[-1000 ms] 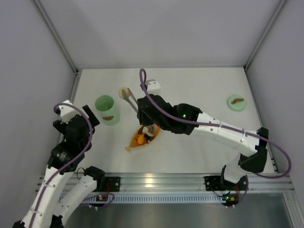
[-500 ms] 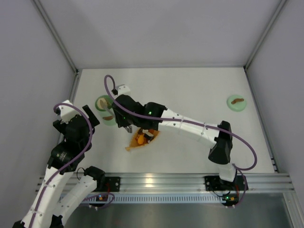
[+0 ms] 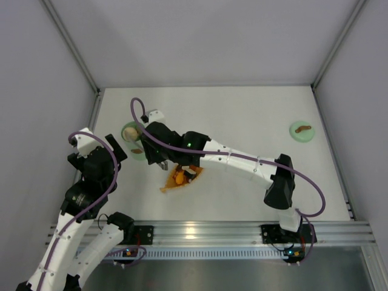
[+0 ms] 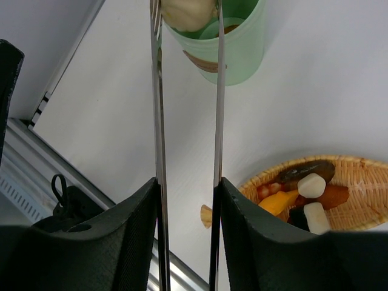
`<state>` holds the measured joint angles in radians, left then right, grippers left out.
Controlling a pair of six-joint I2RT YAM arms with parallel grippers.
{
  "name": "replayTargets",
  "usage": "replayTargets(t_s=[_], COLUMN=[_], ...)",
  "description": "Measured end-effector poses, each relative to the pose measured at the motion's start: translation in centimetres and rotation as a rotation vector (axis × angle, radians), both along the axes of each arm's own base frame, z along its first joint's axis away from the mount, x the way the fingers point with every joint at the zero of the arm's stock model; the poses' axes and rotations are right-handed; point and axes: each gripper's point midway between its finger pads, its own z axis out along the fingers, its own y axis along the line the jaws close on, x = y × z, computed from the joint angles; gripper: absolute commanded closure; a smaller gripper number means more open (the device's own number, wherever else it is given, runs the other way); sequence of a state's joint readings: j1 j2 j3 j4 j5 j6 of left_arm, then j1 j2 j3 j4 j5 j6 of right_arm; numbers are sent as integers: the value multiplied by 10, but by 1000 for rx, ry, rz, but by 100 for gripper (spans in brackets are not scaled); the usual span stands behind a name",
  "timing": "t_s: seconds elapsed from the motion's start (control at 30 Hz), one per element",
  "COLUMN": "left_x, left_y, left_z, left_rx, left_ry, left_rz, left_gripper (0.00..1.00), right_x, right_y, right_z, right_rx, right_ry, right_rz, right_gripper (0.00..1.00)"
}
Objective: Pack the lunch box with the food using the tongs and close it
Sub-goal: Place the fake food in the packing box.
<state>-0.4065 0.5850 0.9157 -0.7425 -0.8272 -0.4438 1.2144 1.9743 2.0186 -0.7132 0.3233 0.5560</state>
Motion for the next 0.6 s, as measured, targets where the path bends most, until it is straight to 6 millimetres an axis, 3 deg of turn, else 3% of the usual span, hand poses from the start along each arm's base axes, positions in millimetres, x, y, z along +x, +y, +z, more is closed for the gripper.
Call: replayTargets(t_s=[0.4, 0.6], left_x=[0, 0], left_y=[0, 0], left_z=[0, 0], left_rx=[0, 0], left_ry=[0, 0], left_rz=[0, 0], left_gripper=[1, 1], right_x=[4, 6], right_y=[2, 0], right_z=[19, 18], right_rx=[29, 19], right_ry=[-33, -38], right_rz=[-4, -14], right_gripper=[53, 54])
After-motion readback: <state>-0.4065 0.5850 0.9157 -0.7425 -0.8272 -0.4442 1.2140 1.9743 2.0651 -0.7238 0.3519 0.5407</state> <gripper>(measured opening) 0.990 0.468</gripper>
